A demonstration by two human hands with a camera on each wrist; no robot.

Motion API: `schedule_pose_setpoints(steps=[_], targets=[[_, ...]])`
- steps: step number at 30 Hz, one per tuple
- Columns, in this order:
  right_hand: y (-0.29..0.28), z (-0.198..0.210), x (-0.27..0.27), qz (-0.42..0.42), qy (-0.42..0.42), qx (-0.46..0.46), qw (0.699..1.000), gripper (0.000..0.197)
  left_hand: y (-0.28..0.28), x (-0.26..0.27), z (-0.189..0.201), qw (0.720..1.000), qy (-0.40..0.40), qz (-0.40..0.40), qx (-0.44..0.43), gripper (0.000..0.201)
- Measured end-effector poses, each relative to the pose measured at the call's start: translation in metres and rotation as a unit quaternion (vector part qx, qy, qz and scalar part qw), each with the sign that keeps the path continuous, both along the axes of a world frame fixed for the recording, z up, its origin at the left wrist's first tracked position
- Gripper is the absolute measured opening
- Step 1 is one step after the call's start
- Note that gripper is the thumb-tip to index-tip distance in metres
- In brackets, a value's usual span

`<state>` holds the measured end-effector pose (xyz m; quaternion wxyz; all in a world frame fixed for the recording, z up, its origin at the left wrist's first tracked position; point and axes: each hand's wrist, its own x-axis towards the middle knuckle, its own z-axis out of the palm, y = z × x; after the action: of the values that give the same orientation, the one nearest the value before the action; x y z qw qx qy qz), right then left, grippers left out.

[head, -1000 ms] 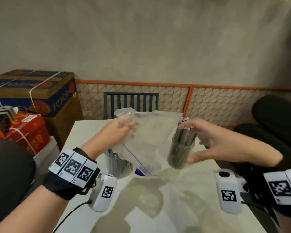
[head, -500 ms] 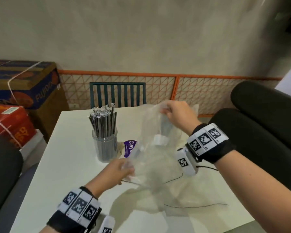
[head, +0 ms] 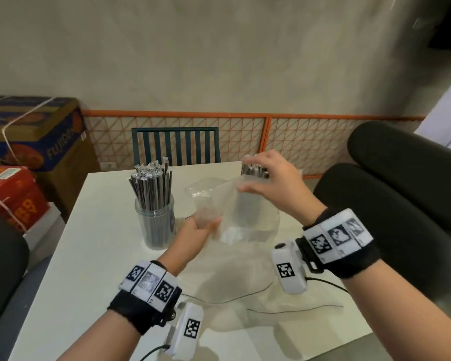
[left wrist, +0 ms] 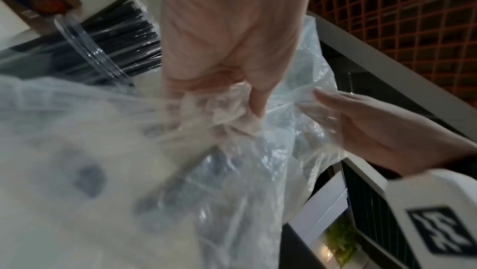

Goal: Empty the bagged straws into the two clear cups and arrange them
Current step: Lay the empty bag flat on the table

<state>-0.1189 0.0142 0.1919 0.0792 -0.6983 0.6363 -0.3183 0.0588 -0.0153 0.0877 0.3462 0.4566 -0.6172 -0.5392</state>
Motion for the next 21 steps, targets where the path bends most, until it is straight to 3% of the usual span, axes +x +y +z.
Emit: schedule_pose_setpoints(steps=[4,5,7,8,9,10,13,16,19,21], targets=[[0.044,-0.023,-0.026,-0.072,-0.124,-0.185,0.972,0.028,-0.006,0.006,-0.005,0.995,0.091,0.034,0.029,0.035],[0.050,-0.036,-0.027,-0.108,-0.152,-0.157,0.970,0.036,-0.008,0.005,-0.005,0.991,0.126,0.034,0.042,0.032],[0.052,-0.066,-0.026,-0.120,-0.206,0.024,0.971,0.058,-0.007,-0.001,-0.003,0.982,0.171,0.031,0.075,0.024],[0.051,-0.081,-0.024,-0.098,-0.212,0.112,0.966,0.056,-0.008,-0.005,-0.002,0.980,0.179,0.033,0.085,0.021],[0.051,-0.095,-0.022,-0.073,-0.204,0.163,0.963,0.042,-0.008,-0.008,0.001,0.976,0.190,0.041,0.099,0.018],[0.050,-0.106,-0.021,-0.069,-0.195,0.173,0.963,0.028,-0.010,-0.009,0.003,0.975,0.190,0.056,0.104,0.015],[0.054,-0.122,-0.039,-0.142,-0.227,0.130,0.955,0.035,-0.021,0.000,0.006,0.970,0.191,0.103,0.106,0.022],[0.058,-0.129,-0.056,-0.191,-0.234,0.120,0.946,0.041,-0.022,0.005,0.000,0.986,0.104,0.083,0.101,0.024],[0.057,-0.131,-0.056,-0.214,-0.252,0.096,0.939,0.042,-0.001,0.000,-0.017,0.983,-0.011,-0.044,0.180,0.044],[0.060,-0.132,-0.057,-0.223,-0.231,0.092,0.943,0.043,0.015,-0.005,-0.027,0.976,-0.054,-0.066,0.201,0.028]])
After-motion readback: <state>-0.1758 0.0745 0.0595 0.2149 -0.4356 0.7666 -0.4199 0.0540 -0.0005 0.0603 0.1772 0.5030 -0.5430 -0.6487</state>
